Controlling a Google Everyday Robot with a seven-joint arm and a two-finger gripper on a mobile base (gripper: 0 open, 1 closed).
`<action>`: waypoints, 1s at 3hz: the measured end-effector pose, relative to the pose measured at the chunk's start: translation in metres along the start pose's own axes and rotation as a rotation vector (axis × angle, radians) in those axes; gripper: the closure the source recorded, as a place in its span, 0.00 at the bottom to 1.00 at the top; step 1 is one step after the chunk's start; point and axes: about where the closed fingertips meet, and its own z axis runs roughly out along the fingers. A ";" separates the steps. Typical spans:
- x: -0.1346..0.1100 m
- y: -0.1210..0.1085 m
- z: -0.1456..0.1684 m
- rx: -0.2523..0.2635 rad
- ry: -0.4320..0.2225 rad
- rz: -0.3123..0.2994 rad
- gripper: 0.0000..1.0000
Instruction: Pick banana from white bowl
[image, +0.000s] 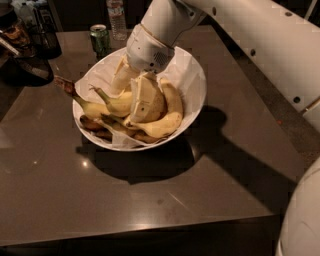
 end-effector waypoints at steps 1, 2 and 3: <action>-0.001 0.000 -0.003 0.004 0.007 -0.005 0.75; -0.003 -0.003 -0.014 0.018 0.030 -0.018 0.98; -0.003 -0.006 -0.022 0.020 0.055 -0.033 1.00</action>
Offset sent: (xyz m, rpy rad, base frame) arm 0.0040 -0.0159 0.0273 -0.0494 -0.0599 0.0098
